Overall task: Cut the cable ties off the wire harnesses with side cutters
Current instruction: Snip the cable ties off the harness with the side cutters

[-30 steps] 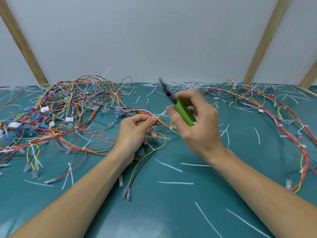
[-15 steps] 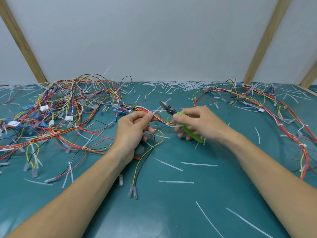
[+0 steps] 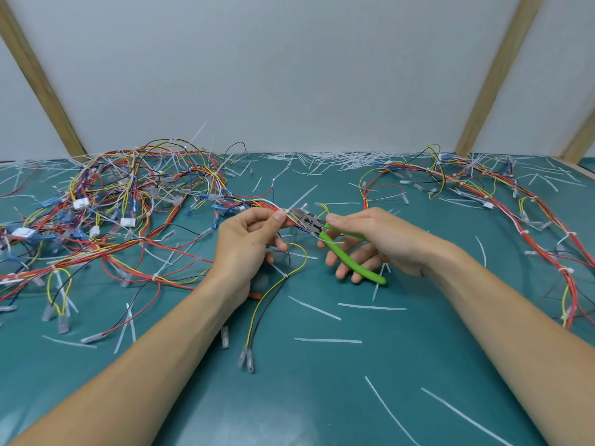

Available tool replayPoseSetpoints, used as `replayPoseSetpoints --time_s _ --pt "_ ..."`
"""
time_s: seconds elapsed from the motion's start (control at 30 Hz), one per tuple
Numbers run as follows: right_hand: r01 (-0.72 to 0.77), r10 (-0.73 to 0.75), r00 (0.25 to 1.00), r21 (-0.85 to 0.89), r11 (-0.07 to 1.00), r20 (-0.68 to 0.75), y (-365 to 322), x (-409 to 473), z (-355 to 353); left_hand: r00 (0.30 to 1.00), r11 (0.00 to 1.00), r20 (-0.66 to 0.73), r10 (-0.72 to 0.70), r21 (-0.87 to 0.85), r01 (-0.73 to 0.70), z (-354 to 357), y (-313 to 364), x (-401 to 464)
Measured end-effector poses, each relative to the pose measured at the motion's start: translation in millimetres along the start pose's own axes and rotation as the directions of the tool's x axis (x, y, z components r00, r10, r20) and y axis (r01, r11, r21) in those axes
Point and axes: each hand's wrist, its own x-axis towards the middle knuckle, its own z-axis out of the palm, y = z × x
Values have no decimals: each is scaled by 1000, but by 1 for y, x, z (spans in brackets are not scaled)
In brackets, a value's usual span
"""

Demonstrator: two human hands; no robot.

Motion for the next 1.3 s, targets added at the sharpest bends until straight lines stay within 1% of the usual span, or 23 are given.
replayPoseSetpoints --time_s 0.23,0.3,0.37,0.47,0.57,0.6,0.63,0.7,0.77,0.8,0.83,0.9,0.97,1.03,1.13,1.23,1.3 --pt "29 -30 999 -13 999 -43 -1 0 3 1000 1000 3 2 -1 -2 0 1 0" --pt "62 -64 995 -37 997 -75 -2 1 5 1000 1000 -2 -1 1 1 0 1 0" --pt "108 -112 984 -35 994 -139 -3 2 6 1000 1000 -10 -8 -1 8 0 2 0" --pt "189 -173 950 36 981 -262 -5 2 8 999 999 -37 -34 -4 34 2 4 0" --pt "332 -257 906 189 924 -337 -12 0 10 997 999 -59 -45 -10 44 4 6 -1" --pt "375 -287 902 258 890 -323 -14 -1 10 997 999 -63 -47 -15 46 4 6 -2" --pt "399 -316 907 327 857 -278 -16 -3 10 997 999 -66 -50 -18 49 5 7 -2" --pt "382 -371 922 421 823 -112 -18 -6 10 996 998 -73 -55 -21 54 5 8 -3" --pt "349 -396 918 416 840 30 -17 -6 15 996 998 -72 -59 -31 57 5 9 -4" --pt "344 -387 921 372 862 44 -16 -5 19 996 998 -64 -62 -36 60 5 10 -5" --pt "340 -363 932 317 885 13 -14 -3 22 996 997 -51 -66 -41 64 5 11 -5" --pt "310 -285 950 262 914 -128 -11 1 28 997 997 -16 -73 -37 73 5 11 -5" --pt "280 -213 947 293 914 -241 -9 4 29 997 997 25 -77 -25 78 4 11 -5" --pt "267 -176 941 313 911 -289 -8 4 28 994 996 81 -79 -43 82 4 11 -5" --pt "254 -172 948 310 916 -269 -9 3 27 987 993 140 -78 -78 90 2 12 -5" --pt "258 -208 959 298 919 -192 -8 2 28 980 989 184 -73 -112 94 0 12 -4" --pt "283 -244 957 332 900 -156 -7 1 29 974 984 214 -69 -146 102 0 12 -4"
